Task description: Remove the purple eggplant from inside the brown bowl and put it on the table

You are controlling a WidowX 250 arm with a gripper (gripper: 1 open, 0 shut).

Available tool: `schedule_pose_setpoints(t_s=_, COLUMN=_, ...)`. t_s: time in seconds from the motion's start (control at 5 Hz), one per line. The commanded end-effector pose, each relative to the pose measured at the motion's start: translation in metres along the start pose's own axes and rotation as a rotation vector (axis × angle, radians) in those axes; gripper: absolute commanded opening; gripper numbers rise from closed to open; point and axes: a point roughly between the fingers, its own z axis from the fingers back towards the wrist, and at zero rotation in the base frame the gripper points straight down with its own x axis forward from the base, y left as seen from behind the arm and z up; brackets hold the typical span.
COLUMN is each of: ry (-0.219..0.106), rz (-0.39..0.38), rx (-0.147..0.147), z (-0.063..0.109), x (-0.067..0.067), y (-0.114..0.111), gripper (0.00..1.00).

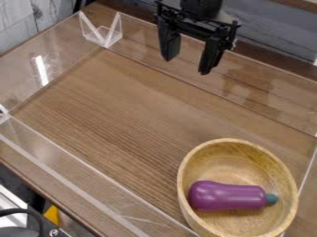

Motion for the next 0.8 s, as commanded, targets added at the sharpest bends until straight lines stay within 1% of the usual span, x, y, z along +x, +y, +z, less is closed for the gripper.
schedule_pose_setpoints(t_s=0.0, ry=0.016, rz=-0.058, rx=0.000, z=-0.010, x=-0.004, y=-0.005, gripper=1.00)
schedule_pose_setpoints(t_s=0.2, ry=0.022, rz=-0.309, rx=-0.014, z=-0.020, x=-0.022, y=-0.025, gripper=1.00)
schedule_pose_setpoints(t_s=0.4, ry=0.005, rz=-0.557, rx=-0.013, z=-0.020, x=-0.041, y=-0.035, gripper=1.00)
schedule_pose_setpoints(t_s=0.6, ry=0.000, rz=-0.695, rx=-0.007, z=-0.020, x=-0.049, y=-0.034, gripper=1.00)
